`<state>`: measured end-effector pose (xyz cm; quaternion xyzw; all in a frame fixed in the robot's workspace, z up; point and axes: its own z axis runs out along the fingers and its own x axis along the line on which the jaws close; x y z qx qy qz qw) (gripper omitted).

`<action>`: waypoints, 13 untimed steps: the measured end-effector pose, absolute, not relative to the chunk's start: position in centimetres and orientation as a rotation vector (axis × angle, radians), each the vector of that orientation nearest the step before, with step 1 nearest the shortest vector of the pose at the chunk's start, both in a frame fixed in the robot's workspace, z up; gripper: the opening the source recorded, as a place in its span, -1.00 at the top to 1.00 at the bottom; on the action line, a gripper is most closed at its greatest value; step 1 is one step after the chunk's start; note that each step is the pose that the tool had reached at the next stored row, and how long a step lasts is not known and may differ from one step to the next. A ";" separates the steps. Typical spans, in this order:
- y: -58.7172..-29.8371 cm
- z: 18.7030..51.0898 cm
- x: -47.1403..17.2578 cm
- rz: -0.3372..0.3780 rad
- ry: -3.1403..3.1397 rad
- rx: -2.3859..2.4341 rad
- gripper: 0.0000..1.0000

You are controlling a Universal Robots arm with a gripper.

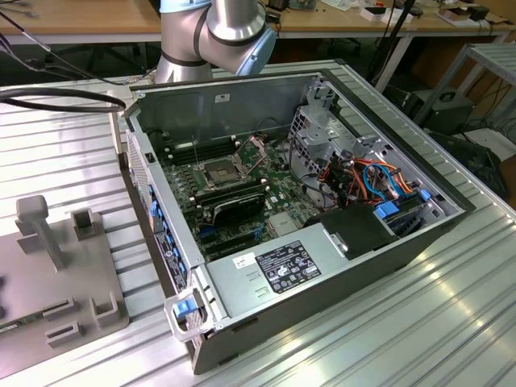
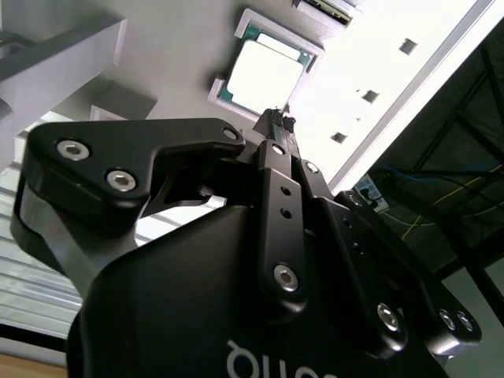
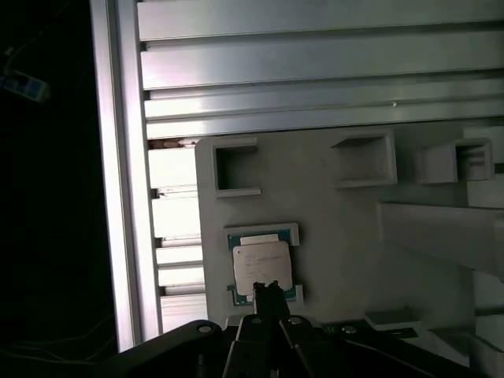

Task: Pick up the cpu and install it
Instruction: 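Pick up the cpu and move it towards the insertion slot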

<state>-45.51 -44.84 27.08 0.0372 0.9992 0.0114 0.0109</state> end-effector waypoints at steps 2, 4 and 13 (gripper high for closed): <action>-44.8 26.7 -45.5 0.035 3.118 0.116 0.79; -44.8 26.7 -45.5 0.035 3.118 0.116 0.79; -44.8 26.7 -45.5 0.035 3.118 0.116 0.17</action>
